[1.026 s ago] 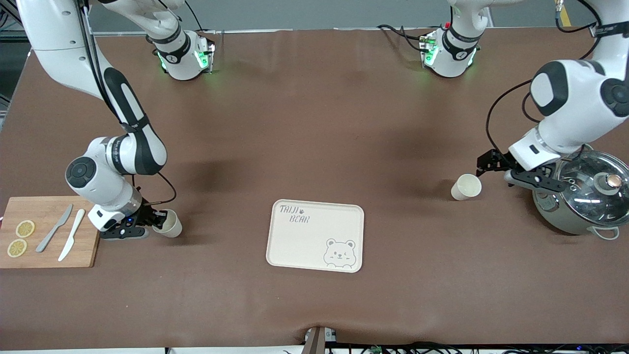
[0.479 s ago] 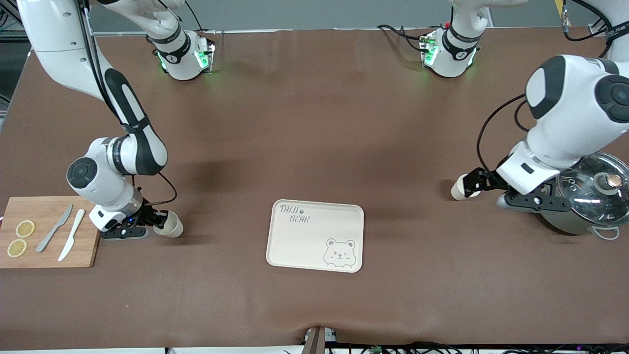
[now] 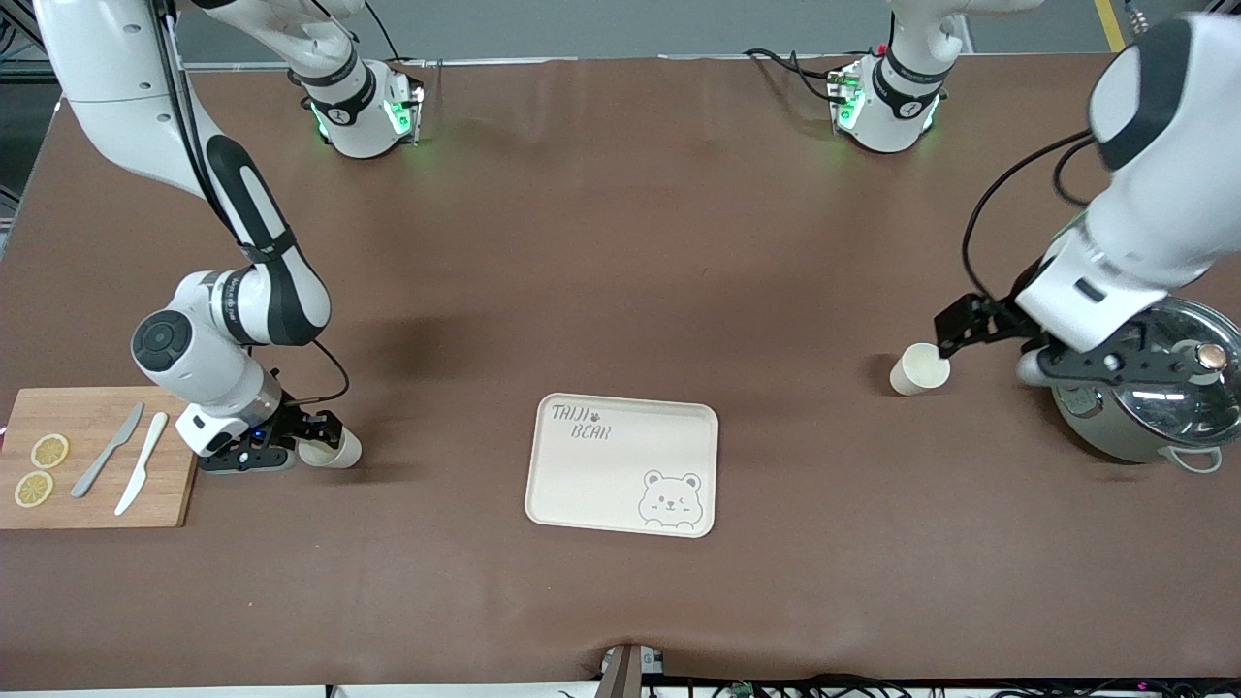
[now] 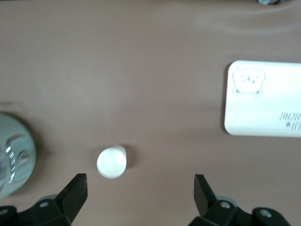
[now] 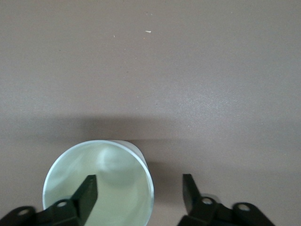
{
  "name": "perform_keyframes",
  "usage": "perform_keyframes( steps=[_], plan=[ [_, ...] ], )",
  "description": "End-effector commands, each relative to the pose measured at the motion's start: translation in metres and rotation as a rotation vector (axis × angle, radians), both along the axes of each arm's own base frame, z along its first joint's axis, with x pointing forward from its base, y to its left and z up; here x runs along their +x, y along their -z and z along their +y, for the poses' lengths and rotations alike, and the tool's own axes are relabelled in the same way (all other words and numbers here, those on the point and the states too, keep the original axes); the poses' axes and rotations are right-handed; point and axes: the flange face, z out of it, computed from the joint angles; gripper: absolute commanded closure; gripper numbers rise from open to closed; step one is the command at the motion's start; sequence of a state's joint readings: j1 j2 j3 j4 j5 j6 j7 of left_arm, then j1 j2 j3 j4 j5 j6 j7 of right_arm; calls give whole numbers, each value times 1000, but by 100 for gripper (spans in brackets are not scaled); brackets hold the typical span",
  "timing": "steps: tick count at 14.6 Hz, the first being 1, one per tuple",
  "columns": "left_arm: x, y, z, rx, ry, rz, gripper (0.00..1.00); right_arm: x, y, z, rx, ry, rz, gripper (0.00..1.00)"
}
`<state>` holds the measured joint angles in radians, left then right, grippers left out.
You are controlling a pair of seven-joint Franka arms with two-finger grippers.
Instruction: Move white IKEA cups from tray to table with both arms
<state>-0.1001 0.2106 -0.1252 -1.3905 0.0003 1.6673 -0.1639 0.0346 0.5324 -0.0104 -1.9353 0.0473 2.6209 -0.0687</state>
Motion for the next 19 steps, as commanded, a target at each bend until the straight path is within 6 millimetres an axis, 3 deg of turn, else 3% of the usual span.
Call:
perform_keyframes(
  steps=[1,4,8,10,13,17,19],
  plan=[
    [-22,-42,10,15,-10,-5,0,0,-4,-2,8,-6,-6,0],
    [-53,-68,21,28,-20,45,0,4,-13,-2,8,-6,-14,0],
    [-86,-96,24,21,11,65,0,29,-69,-3,15,-12,87,0],
    [-96,-93,26,27,40,69,0,41,-108,-4,16,-16,136,0],
    [-91,-82,26,31,42,45,0,45,-179,-5,9,-26,209,0],
    [-78,-71,49,20,84,0,0,20,-279,-28,10,-4,244,0],
    [-70,-65,51,27,95,1,0,3,-313,-40,-7,-4,235,0]
  ],
)
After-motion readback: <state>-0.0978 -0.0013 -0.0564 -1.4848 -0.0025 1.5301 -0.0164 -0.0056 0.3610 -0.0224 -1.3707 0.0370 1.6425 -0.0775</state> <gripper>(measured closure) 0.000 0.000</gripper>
